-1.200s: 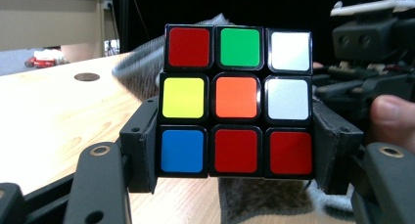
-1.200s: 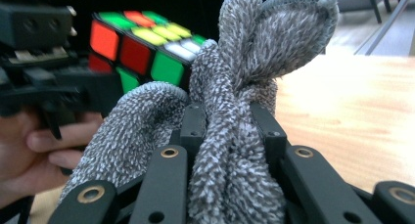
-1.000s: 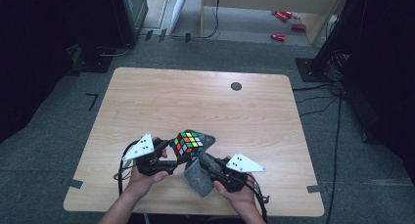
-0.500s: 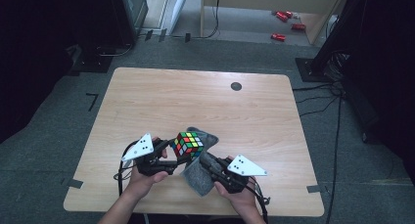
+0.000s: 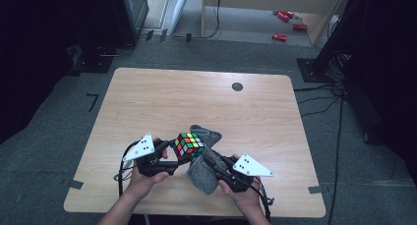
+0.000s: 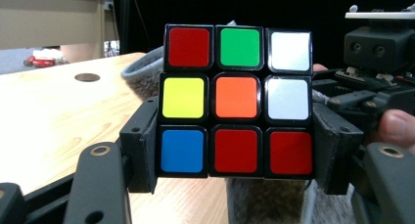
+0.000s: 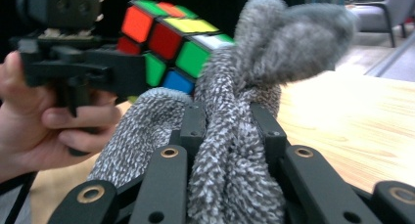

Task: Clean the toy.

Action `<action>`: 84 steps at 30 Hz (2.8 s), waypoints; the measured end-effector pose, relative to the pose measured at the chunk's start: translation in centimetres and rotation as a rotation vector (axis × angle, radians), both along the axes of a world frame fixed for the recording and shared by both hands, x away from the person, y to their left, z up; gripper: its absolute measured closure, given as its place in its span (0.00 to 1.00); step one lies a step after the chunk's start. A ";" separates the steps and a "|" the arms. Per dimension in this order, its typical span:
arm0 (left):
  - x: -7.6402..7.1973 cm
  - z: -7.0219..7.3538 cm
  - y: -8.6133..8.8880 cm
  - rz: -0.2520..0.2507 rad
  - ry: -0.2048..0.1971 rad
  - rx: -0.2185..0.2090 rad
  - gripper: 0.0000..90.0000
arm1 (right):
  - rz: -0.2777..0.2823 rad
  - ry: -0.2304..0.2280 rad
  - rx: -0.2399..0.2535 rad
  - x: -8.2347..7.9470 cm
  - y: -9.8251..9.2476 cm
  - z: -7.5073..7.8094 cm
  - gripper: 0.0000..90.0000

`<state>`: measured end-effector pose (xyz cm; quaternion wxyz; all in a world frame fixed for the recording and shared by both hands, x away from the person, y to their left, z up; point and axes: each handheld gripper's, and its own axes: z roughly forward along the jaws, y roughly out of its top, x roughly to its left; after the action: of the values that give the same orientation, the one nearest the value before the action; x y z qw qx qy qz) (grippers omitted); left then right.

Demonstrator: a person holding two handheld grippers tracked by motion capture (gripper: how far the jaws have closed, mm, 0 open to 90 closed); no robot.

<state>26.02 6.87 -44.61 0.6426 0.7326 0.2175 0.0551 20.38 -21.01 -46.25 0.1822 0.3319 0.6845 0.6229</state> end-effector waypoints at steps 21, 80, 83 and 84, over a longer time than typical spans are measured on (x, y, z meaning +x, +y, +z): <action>0.3 0.1 0.6 0.012 0.017 -0.023 0.38 | 0.132 0.020 -0.104 0.2 1.2 -0.8 0.81; 1.5 -0.5 1.1 0.042 0.083 0.035 0.38 | -0.311 0.083 -0.177 3.7 -6.7 -1.2 0.27; 1.5 -0.4 0.9 0.040 0.087 0.045 0.38 | -0.236 0.027 -0.156 3.0 -5.3 -0.5 0.25; 1.5 -0.4 0.9 0.040 0.092 0.053 0.38 | -0.217 0.008 -0.156 2.8 -4.8 -0.4 0.24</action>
<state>27.51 7.75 -45.01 0.6111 0.7467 0.2597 0.0398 23.16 -25.79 -46.66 0.2710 0.3915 0.6916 0.5431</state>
